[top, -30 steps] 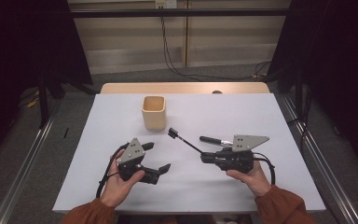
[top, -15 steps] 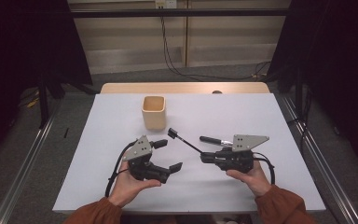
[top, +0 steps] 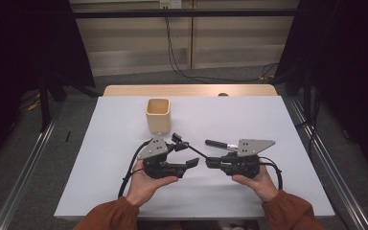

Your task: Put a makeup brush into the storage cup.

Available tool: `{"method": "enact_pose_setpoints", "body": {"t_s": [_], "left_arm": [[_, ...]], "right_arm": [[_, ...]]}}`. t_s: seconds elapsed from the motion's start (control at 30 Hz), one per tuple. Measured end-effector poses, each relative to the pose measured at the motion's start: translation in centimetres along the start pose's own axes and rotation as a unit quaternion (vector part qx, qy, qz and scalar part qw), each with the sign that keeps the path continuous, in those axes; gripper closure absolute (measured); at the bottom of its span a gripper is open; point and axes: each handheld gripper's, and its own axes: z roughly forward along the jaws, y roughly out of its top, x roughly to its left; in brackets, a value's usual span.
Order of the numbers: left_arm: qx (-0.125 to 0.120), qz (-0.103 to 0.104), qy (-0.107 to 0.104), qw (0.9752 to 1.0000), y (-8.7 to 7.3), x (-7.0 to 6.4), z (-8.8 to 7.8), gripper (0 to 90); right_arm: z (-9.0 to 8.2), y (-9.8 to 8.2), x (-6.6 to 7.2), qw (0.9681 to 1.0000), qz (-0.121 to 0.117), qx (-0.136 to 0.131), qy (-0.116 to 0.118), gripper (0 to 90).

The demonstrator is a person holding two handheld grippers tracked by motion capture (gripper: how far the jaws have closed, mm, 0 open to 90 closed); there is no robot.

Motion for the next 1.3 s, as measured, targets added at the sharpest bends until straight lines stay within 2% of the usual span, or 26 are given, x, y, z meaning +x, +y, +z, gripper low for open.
{"method": "enact_pose_setpoints", "body": {"t_s": [0.23, 0.37, 0.47, 0.57, 0.67, 0.77, 1.27, 1.3], "left_arm": [[-0.008, -0.012, -0.004, 0.9999, 0.2, 0.0, 0.4, 48.1], [-0.014, -0.019, 0.001, 0.9997, 0.3, 0.3, 0.4, 49.3], [-0.021, -0.03, -0.002, 0.9993, 0.4, 0.5, 0.4, 53.4], [-0.025, -0.029, -0.003, 0.9992, 0.5, 0.5, 0.3, 56.7], [-0.034, -0.038, -0.003, 0.9987, 0.6, 0.6, 0.3, 57.7], [-0.038, -0.043, -0.005, 0.9983, 0.7, 0.5, 0.5, 62.9], [-0.047, -0.048, -0.026, 0.9974, 1.3, 0.3, 0.8, 76.0], [-0.048, -0.047, -0.022, 0.9975, 1.4, 0.3, 0.9, 76.6]], "right_arm": [[-0.1, -0.1, -0.1, 1.0, 0.004, -0.002, 0.0, 86.0], [-0.1, -0.1, -0.1, 1.0, 0.005, -0.002, -0.001, 86.0], [0.0, -0.2, -0.1, 1.0, 0.005, -0.001, 0.0, 86.0], [0.0, -0.2, -0.1, 1.0, 0.005, -0.001, 0.001, 86.0], [0.0, -0.2, -0.1, 1.0, 0.008, -0.002, 0.0, 86.0], [0.0, -0.3, -0.1, 1.0, 0.008, -0.003, -0.001, 86.0], [0.5, -0.6, 0.0, 0.9999, 0.007, 0.008, 0.003, 85.9], [0.5, -0.7, 0.0, 0.9999, 0.007, 0.01, 0.002, 85.9]]}}
